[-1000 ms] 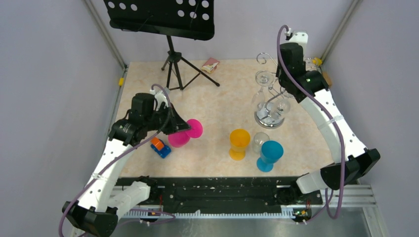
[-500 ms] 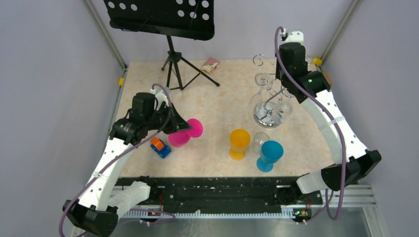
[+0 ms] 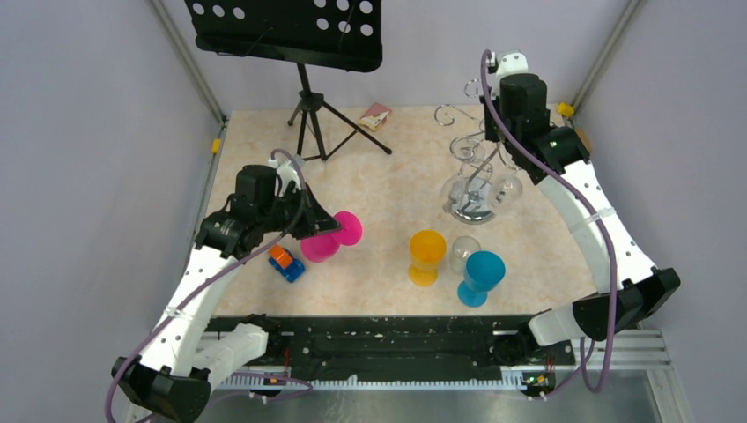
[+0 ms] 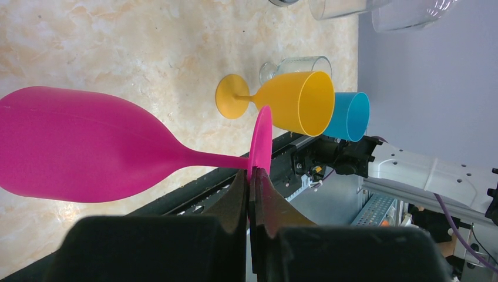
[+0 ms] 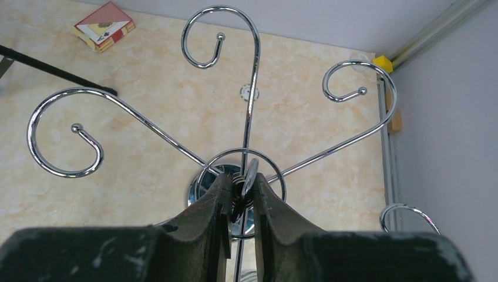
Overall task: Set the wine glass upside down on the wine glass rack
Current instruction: Turn the wine glass upside down at the wine rack.
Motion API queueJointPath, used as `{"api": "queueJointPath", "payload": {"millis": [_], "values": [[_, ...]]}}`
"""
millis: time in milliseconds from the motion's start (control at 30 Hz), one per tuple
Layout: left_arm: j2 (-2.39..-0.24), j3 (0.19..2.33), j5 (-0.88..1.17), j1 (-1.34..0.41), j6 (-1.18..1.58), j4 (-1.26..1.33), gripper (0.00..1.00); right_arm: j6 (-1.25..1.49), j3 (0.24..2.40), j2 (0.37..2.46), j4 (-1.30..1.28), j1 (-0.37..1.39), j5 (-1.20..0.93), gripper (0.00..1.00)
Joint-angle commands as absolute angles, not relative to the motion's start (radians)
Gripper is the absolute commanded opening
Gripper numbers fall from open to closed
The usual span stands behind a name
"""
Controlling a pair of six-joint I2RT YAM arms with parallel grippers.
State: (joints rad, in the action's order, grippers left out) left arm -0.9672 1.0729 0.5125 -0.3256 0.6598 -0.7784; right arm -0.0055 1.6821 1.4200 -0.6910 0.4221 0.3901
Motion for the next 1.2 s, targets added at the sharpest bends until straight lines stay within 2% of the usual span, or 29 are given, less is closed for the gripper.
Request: {"api": "queueJointPath", "payload": {"millis": [0,533,700,1167], "values": [[-0.968,1.067,0.529,-0.327,0.658,-0.735,0.00,-0.046,1.703,1.370,-0.624,0.422,0.320,0.00],[-0.971,1.063,0.527,-0.328,0.660,-0.732,0.00,-0.100,1.741,1.420,-0.587,0.422,0.242,0.00],[-0.975,1.063,0.529,-0.328,0.663,-0.727,0.00,-0.156,1.694,1.419,-0.528,0.422,0.177,0.00],[-0.992,1.067,0.520,-0.327,0.673,-0.706,0.00,-0.203,1.575,1.442,-0.397,0.381,0.222,0.00]]}}
